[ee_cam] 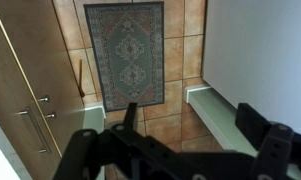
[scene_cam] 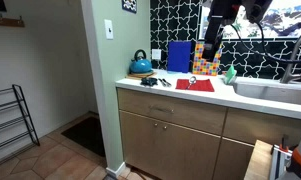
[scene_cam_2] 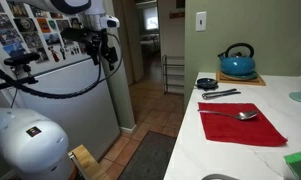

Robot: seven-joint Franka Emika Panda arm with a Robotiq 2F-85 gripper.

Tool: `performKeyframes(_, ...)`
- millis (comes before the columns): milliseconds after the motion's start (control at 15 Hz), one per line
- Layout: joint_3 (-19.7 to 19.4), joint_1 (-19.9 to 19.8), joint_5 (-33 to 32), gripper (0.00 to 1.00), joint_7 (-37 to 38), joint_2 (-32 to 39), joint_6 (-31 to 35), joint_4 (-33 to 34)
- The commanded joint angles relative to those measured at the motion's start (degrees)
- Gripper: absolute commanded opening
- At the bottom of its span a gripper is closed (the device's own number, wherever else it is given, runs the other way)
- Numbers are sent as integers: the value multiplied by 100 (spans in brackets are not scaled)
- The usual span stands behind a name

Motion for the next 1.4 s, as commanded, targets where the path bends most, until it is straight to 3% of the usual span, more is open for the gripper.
performKeyframes(0,72,-116,65,100,-68,8,-36,23)
performKeyframes(733,72,-116,65,100,-68,8,-36,23)
performKeyframes(1000,-225,-562,25,100,203,353,-139,164)
performKeyframes(1333,-476,-1383,-138,100,649,1133,190,351)
